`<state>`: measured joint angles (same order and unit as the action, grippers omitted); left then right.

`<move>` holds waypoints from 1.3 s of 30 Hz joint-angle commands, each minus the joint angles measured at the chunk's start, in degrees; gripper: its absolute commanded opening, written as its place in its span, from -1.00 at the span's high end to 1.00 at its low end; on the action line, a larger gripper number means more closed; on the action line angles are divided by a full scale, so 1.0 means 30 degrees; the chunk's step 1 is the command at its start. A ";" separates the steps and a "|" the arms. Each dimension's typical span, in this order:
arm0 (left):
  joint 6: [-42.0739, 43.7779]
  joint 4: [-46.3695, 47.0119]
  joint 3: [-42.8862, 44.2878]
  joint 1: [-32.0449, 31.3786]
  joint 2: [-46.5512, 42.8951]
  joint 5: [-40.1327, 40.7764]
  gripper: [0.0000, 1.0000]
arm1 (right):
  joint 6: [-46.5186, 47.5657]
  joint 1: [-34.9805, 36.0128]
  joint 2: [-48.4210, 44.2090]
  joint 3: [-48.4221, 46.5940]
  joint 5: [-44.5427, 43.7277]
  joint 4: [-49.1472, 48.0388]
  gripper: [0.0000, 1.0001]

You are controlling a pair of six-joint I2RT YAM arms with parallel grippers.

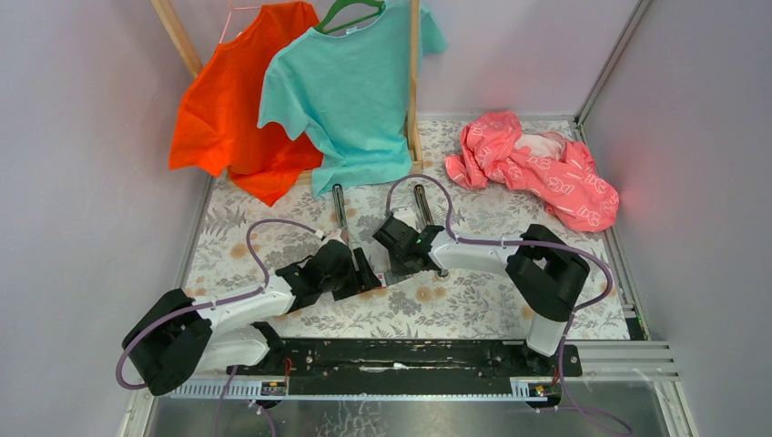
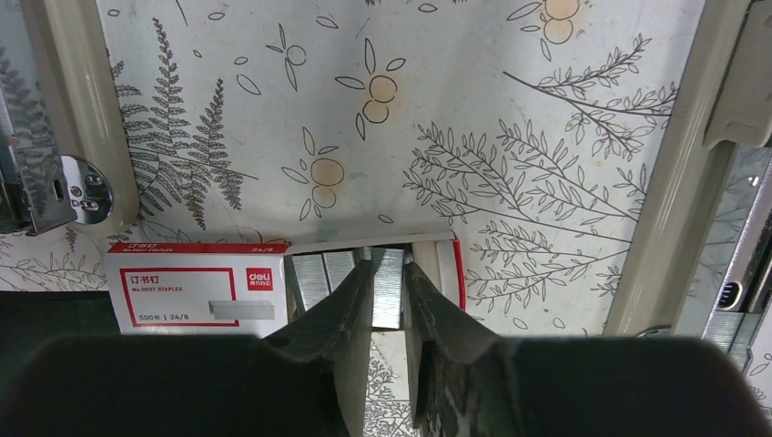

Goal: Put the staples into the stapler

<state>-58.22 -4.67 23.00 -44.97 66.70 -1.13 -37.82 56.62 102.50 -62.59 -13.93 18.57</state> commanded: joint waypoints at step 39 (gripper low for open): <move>-0.0077 0.0677 -0.0285 -0.0216 0.0089 0.0104 -0.47 | 0.1704 0.0404 0.0364 -0.1284 -0.0549 0.0674 0.67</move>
<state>-58.26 -4.56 23.00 -45.04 66.72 -1.13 -34.74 57.39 105.69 -66.37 -15.38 20.23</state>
